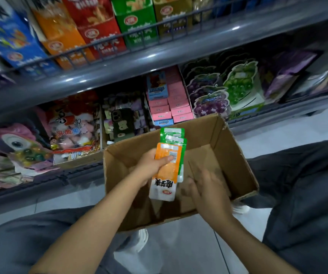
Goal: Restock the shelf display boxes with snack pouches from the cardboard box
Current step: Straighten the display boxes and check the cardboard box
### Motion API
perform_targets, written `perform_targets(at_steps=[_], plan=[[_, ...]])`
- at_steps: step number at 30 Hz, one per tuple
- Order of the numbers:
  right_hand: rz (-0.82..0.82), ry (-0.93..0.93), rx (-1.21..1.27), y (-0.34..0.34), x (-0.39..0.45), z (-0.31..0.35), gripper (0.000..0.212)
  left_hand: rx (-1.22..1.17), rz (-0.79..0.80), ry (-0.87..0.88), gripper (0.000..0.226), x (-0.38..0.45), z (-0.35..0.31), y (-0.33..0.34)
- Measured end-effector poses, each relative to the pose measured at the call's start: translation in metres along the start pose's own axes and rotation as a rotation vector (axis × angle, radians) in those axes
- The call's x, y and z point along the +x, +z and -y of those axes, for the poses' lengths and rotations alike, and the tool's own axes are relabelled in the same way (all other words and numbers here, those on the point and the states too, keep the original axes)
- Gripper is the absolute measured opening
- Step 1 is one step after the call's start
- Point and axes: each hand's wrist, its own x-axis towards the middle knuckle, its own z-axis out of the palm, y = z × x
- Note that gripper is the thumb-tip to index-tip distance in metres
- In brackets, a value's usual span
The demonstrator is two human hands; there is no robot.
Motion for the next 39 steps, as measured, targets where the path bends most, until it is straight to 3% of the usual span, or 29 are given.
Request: perform_targets(at_steps=[3, 6, 8, 11, 15, 20, 24, 29, 34, 36, 39], plan=[[-0.026, 0.084, 0.374, -0.014, 0.008, 0.014, 0.050, -0.031, 0.089, 0.033, 0.011, -0.032, -0.031, -0.008], [0.028, 0.113, 0.689, -0.029, 0.016, 0.032, 0.029, -0.041, 0.172, 0.054, 0.012, -0.064, -0.054, -0.017], [0.096, 0.112, 0.840, -0.042, 0.018, 0.045, 0.017, -0.033, 0.200, 0.060, 0.011, -0.083, -0.065, -0.020], [0.188, 0.111, 0.984, -0.051, 0.021, 0.060, 0.022, -0.069, 0.178, 0.081, 0.010, -0.101, -0.073, -0.024], [0.220, 0.087, 0.928, -0.071, 0.031, 0.078, 0.016, -0.183, 0.099, 0.116, 0.015, -0.108, -0.078, -0.032], [0.152, 0.065, 0.807, -0.110, 0.066, 0.100, 0.014, -0.567, -0.100, 0.132, 0.016, -0.095, -0.094, -0.045], [0.079, -0.054, 0.696, -0.137, 0.079, 0.111, 0.019, -0.694, -0.170, 0.010, 0.023, -0.089, -0.100, -0.052], [-0.102, -0.212, 0.528, -0.131, 0.076, 0.110, 0.032, -0.757, -0.030, -0.155, 0.046, -0.089, -0.104, -0.043], [-0.117, -0.383, 0.308, -0.107, 0.068, 0.108, 0.020, -0.869, -0.014, -0.140, 0.049, -0.086, -0.114, -0.041], [-0.080, -0.464, 0.225, -0.105, 0.067, 0.108, 0.019, -0.854, -0.012, -0.120, 0.049, -0.088, -0.118, -0.042], [0.130, -0.579, 0.208, -0.109, 0.068, 0.107, 0.030, -0.738, 0.081, -0.063, 0.041, -0.095, -0.122, -0.046]])
